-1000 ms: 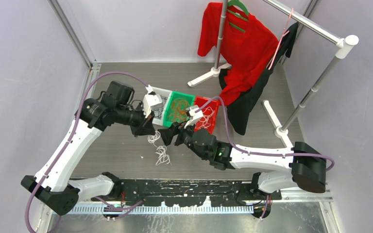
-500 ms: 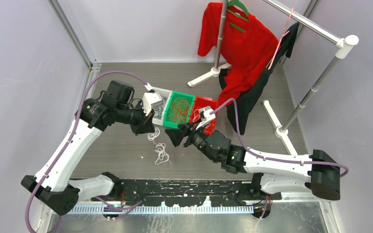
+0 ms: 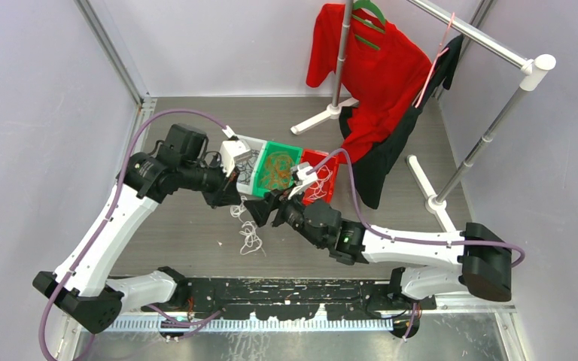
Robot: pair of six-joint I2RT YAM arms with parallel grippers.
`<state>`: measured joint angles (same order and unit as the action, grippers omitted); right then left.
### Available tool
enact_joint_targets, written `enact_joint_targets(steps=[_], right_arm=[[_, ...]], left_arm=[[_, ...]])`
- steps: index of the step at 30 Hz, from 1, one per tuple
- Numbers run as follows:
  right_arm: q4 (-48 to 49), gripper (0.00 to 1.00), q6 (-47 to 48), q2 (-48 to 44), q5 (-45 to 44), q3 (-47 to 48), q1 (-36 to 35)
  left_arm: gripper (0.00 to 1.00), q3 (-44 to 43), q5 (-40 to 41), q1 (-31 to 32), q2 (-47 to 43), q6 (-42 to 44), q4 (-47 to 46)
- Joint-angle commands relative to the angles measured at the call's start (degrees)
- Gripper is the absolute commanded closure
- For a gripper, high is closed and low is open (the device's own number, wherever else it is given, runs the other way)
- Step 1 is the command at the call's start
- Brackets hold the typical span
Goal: Untangle the cables
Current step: Untie the cable.
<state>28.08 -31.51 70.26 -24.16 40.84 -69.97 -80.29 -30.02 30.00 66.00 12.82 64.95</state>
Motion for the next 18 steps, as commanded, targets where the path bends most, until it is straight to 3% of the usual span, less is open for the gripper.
enact_joint_targets(steps=[1,14,18], right_arm=[[3.66,0.27,1.44,1.89,-1.57,4.40,-0.25],[5.36,0.28,2.50,10.10,-7.75,9.49,-0.24],[5.58,0.29,2.02,12.96,-5.73,11.57,-0.25]], left_arm=[[1.00,-0.91,-2.65,0.16,-0.19,-1.48,-2.14],[1.00,-8.11,-14.02,0.16,0.32,-3.13,1.44],[1.00,-11.70,-18.10,0.15,1.01,-4.83,2.51]])
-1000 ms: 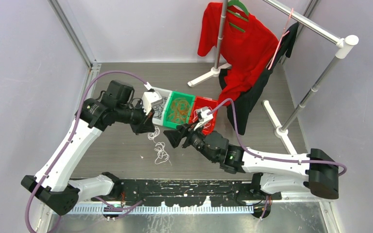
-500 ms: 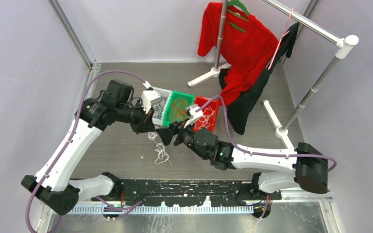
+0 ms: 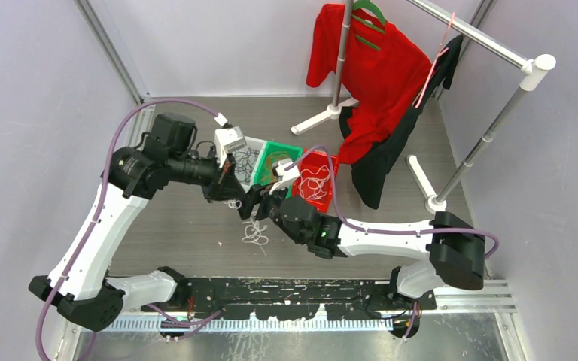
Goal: Untangle the cables
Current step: Untie the cable.
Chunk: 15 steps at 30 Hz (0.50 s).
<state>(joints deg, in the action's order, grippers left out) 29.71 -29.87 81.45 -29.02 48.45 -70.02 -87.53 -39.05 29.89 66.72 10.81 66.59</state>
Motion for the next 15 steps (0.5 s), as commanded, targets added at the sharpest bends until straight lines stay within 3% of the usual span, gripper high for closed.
enact_joint_targets(steps=[1,15], right_arm=[[3.90,0.29,-0.11,2.23,0.08,4.16,-0.21],[1.82,0.33,-5.62,-1.45,-5.49,-8.08,-0.91]], left_arm=[[1.00,-5.32,-9.37,0.26,0.33,-3.10,0.82],[1.00,-23.24,-2.71,0.26,0.30,0.90,1.78]])
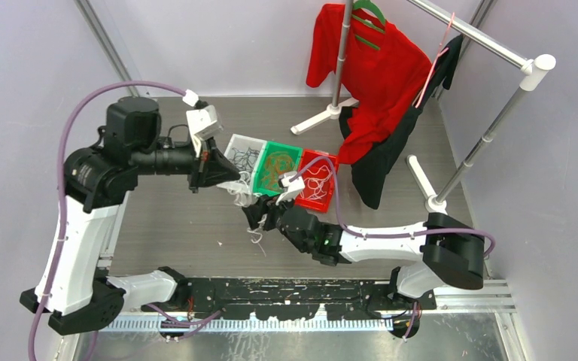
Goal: Untangle the cables
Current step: Untie the cable.
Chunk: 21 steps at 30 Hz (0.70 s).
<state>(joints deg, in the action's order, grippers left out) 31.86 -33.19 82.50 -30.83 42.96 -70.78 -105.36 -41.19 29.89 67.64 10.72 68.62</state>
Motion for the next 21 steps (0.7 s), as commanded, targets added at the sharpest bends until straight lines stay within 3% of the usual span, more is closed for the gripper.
enact_joint_targets(steps=[1,10,21], right_arm=[[-0.80,0.34,-2.66,-2.78,-4.07,-3.27,-0.10],[-2.74,0.35,-6.29,-5.24,-5.93,-9.51,-0.14],[-6.70,0.37,-8.17,-11.69,-8.48,-14.72,-0.14]], left_arm=[[1.00,-6.58,-0.49,0.26,-0.58,0.97,-0.14],[1.00,-18.17,0.25,0.28,1.28,-0.09,1.90],[1.00,-21.98,0.31,0.26,1.06,3.60,2.47]])
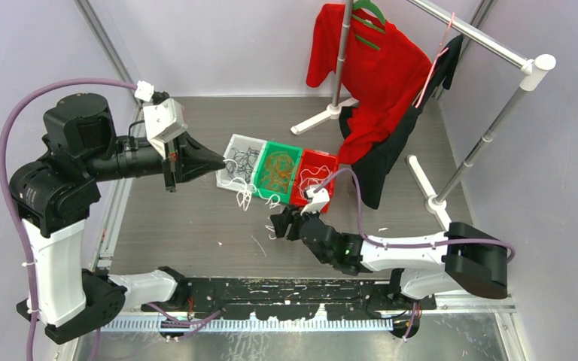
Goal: Untangle the cables
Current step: Untie the cable.
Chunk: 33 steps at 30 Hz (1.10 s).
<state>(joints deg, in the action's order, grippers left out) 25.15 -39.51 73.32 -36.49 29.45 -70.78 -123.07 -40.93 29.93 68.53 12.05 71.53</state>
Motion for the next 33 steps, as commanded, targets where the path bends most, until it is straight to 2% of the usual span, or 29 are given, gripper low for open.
enact_joint_targets(steps=[1,6,11,18,23,27,33], right_arm=[[-0.31,0.37,-2.15,-2.81,-3.04,-1.64,-0.14],[-1.11,0.37,-4.39,-3.92,-3.26,-4.15,-0.14],[-1.64,0.36,-6.12,-3.33,-2.91,-5.50,-0.21],[-2.27,0.37,-6.60,-2.84,-2.71,-6.25,-0.35],[-2.29,0.38,-7.68,-2.41,-2.14,-7.13,-0.42],[-2.88,0.36,-7.14,-3.62,-1.10,-6.86,-0.47],[-6.73,0.35,-4.21,-11.24,-0.05,-4.92,-0.49]], left_arm=[[1.00,-5.27,0.10,0.21,0.44,2.66,-0.53],[1.00,-10.39,2.37,0.24,1.35,4.64,-3.70],[1.00,-13.86,6.68,0.21,1.62,5.59,-10.90],[1.00,-11.63,16.92,0.21,-0.36,9.60,-22.76],[1.00,-4.42,27.82,0.21,-3.57,11.57,-38.47],[1.00,-8.61,22.09,0.21,-1.96,10.84,-29.93],[1.00,0.74,15.14,0.21,-4.93,7.54,-27.67]])
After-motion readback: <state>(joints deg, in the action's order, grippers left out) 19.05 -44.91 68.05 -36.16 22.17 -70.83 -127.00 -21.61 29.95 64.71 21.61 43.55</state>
